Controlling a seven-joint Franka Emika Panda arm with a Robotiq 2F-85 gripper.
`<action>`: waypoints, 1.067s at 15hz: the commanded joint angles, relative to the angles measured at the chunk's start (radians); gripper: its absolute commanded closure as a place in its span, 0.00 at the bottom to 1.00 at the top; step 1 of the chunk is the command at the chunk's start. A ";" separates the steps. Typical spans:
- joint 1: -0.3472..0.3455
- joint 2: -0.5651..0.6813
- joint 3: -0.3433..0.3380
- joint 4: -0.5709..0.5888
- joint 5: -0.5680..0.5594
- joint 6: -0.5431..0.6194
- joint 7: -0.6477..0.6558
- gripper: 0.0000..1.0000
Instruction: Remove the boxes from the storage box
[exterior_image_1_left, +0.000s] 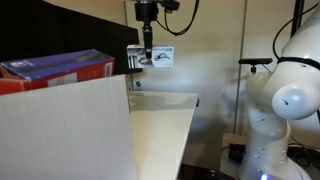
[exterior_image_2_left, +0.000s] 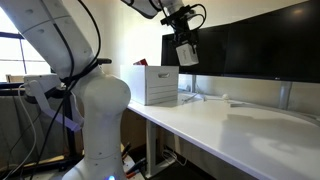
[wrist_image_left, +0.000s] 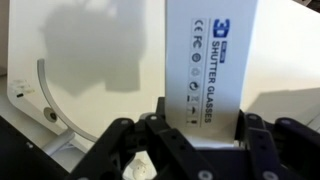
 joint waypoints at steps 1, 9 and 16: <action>-0.056 -0.034 -0.046 -0.085 -0.041 0.079 0.043 0.69; -0.175 0.056 -0.173 -0.121 -0.082 0.291 0.025 0.69; -0.212 0.197 -0.215 -0.119 -0.076 0.414 0.019 0.69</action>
